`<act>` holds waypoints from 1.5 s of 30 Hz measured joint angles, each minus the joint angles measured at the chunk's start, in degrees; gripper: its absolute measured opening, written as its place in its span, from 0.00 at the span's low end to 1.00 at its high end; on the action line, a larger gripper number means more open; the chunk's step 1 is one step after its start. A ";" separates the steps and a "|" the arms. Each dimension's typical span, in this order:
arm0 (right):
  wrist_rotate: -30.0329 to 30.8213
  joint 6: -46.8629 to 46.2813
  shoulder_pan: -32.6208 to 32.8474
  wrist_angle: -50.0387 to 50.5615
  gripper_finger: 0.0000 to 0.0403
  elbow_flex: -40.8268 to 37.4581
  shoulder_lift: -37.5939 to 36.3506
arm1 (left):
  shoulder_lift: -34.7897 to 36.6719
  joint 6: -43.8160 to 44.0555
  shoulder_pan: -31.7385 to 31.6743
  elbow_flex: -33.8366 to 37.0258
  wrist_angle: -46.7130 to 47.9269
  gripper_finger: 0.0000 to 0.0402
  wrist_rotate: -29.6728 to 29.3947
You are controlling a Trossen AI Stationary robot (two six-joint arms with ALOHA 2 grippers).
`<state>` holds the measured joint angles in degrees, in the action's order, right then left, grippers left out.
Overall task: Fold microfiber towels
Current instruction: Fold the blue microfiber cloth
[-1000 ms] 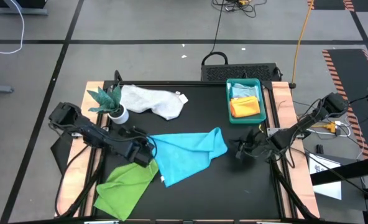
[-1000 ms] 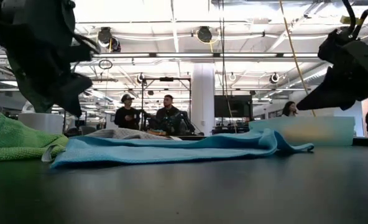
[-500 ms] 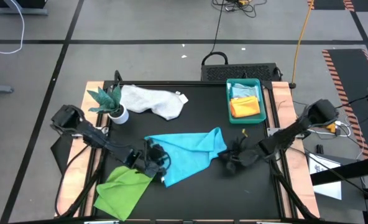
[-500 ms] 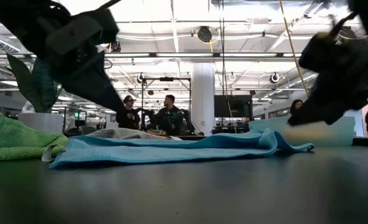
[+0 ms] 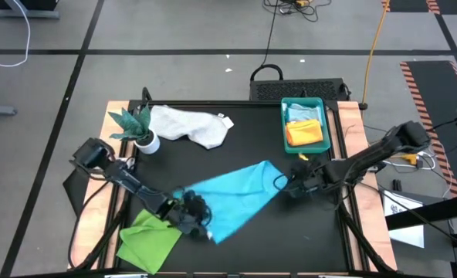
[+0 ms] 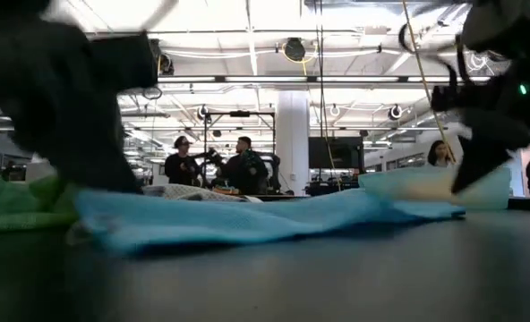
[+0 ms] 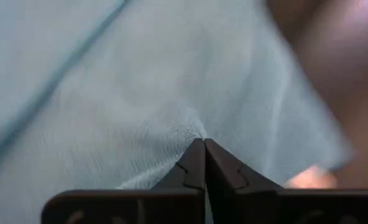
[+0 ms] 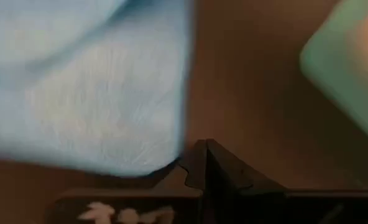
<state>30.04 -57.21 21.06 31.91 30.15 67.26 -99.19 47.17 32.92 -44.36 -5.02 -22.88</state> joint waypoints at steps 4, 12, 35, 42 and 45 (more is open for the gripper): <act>-0.79 5.33 0.11 -7.14 0.00 -0.09 -3.31 | 1.76 -6.09 1.33 -0.29 -10.39 0.04 -5.03; -16.84 25.33 5.17 -55.92 0.00 -1.10 10.79 | 1.76 -10.68 -3.29 -0.20 -9.94 0.01 -7.55; -7.52 10.10 5.65 -10.78 0.00 9.27 9.89 | 1.78 -9.33 -5.75 -0.20 -8.43 0.06 -6.17; -16.54 22.75 8.38 -42.73 0.00 7.13 15.84 | 1.73 -14.91 -6.40 -0.22 -12.74 0.01 -6.33; -21.21 24.09 9.37 -53.22 0.00 7.04 23.03 | 0.35 -13.20 -7.27 -0.25 -9.86 0.04 -6.92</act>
<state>8.83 -33.12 30.43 -21.31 37.19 90.29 -98.84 33.97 25.65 -44.61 -14.89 -29.80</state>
